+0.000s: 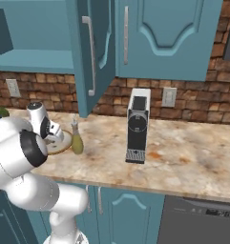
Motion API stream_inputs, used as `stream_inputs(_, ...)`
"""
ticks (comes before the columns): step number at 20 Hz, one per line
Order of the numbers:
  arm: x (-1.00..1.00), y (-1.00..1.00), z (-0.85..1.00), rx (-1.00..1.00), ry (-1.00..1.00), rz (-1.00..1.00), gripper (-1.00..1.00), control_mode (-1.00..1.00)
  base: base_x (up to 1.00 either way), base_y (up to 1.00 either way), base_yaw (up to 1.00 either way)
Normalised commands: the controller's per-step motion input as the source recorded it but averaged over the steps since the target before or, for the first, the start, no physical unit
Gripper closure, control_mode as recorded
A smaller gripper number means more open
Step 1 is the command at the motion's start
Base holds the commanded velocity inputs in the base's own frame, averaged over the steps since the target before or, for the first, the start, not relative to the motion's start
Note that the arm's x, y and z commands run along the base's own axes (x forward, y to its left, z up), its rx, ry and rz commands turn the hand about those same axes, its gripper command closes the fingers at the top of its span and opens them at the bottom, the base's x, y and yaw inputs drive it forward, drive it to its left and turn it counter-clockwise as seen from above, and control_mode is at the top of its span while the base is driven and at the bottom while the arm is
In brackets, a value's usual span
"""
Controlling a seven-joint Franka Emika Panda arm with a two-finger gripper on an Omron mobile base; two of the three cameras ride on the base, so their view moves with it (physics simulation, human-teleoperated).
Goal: Retrieve the bottle and the shaker from the cabinet and place them next to the mixing bowl on the counter. Then add garlic from the fridge to the mixing bowl.
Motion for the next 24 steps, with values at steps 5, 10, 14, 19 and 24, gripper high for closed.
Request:
stream_inputs(5,0.00,0.02,0.00,0.00,0.00,0.00,1.00,-1.00,0.00,0.00,0.00)
stream_inputs(10,0.00,0.00,0.00,0.00,0.00,0.00,-1.00,-1.00,0.00,0.00,0.00)
stream_inputs(14,0.00,0.00,0.01,0.00,0.00,0.00,-1.00,-1.00,0.00,0.00,0.00)
stream_inputs(19,0.00,0.00,0.21,0.00,0.00,0.00,-1.00,-1.00,0.00,0.00,0.00)
stream_inputs(24,-0.59,0.00,0.60,0.00,-0.05,0.00,-1.00,-1.00,0.00,0.00,0.00)
